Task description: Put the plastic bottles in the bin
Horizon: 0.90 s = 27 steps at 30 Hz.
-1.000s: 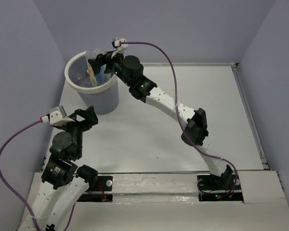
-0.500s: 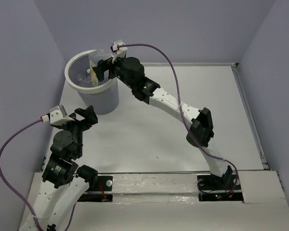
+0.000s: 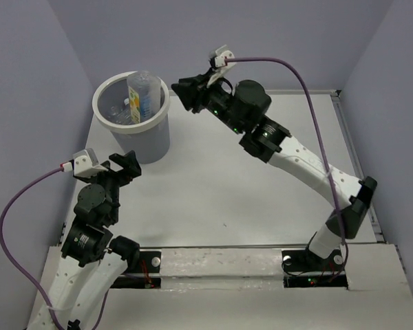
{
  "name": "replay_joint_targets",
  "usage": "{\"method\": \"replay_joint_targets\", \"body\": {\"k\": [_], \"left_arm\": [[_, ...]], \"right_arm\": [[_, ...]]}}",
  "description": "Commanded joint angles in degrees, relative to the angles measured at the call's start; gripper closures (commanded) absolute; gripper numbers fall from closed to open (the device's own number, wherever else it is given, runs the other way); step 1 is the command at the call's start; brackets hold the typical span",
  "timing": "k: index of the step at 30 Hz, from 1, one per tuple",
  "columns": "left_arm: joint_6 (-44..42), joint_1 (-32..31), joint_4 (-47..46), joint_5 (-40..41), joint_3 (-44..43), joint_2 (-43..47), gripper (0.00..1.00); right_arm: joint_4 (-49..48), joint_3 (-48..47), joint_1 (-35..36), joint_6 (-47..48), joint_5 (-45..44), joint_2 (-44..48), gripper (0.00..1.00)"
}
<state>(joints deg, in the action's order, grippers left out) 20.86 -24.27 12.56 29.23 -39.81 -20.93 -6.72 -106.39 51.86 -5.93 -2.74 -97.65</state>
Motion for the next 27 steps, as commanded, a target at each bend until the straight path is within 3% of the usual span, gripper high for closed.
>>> {"method": "replay_joint_targets", "body": {"k": [1,4,10,11,12,13,15,16,22,27], "left_arm": [[0.41,0.28,-1.48,-5.84,-0.62,0.01,0.02],[1.28,0.28,-1.39,-11.71,-0.36,0.71,0.02],[3.48,0.28,-1.39,-21.73,-0.79,1.32,0.01],[3.4,0.28,-1.66,-23.07,-0.88,1.33,0.01],[3.57,0.28,-1.66,-24.56,-1.14,1.59,0.01],[3.92,0.28,-2.01,-27.19,-1.41,1.94,0.01],[4.54,0.28,-2.45,-31.31,-1.76,2.03,0.01],[4.62,0.28,-2.88,-32.56,-1.93,2.03,0.01],[6.29,0.28,-3.94,-36.61,-0.8,1.94,0.01],[7.17,0.28,-5.26,-37.85,1.58,2.91,0.01]], "right_arm": [[-6.18,23.54,0.53,-0.83,-3.14,18.33,1.0],[-8.48,40.48,0.53,-1.45,-6.2,33.5,1.0],[1.26,57.41,0.53,-6.44,-9.99,54.62,1.0],[2.4,59.26,0.53,-7.33,-10.35,54.67,0.95],[3.55,62.5,0.53,-7.95,-10.87,58.67,0.85],[5.73,63.84,0.53,-9.26,-12.97,60.62,0.54],[9.24,66.99,0.53,-10.5,-16.22,66.06,0.13],[10.31,67.71,0.53,-11.37,-19.46,67.57,0.01],[15.59,70.97,0.53,-12.87,-24.5,75.84,0.0],[17.0,71.58,0.53,-13.05,-25.82,77.61,0.0]]}}
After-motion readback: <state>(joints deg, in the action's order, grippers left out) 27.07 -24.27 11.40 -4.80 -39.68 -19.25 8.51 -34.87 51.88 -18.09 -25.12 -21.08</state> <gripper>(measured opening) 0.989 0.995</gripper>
